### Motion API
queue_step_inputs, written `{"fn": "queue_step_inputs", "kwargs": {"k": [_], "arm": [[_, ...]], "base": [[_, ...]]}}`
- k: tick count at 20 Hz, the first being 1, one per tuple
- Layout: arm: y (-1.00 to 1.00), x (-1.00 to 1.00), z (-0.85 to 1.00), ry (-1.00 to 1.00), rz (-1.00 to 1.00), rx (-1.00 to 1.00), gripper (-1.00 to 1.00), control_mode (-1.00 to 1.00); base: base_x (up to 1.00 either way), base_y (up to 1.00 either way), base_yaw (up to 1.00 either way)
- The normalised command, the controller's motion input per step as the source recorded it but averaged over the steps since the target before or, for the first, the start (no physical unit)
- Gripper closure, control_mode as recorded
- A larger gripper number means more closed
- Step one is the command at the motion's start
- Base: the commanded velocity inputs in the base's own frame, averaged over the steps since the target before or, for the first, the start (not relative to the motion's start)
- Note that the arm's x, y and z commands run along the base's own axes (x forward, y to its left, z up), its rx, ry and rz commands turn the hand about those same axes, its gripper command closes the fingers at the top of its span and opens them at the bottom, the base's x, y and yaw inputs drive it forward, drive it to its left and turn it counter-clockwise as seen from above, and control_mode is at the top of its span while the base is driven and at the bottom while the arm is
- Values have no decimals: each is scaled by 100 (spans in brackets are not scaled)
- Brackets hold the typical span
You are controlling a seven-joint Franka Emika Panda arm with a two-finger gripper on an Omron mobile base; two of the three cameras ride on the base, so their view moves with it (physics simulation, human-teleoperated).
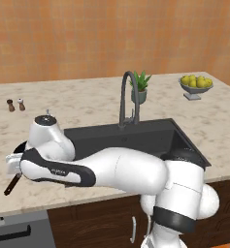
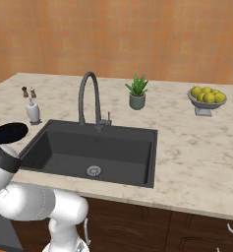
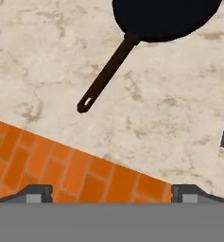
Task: Pick the pan and sponge and place them into the sink. Then turn on the water.
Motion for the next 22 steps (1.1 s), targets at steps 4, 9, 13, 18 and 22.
{"fn": "queue_step_inputs", "kwargs": {"k": [4,9,13,18,22], "arm": [[66,38,0,28,0,0,-100,-100],[13,34,-1,-3,-17,-3,-100,-100],[1,0,-11,-20,-14,-14,-100,-100],[8,41,-34,1,-13,-12,-100,-100],[5,55,-42,10,-12,-4,-100,-100]], "base": [[0,0,0],[0,0,0],[0,0,0],[0,0,0],[0,0,0]]}}
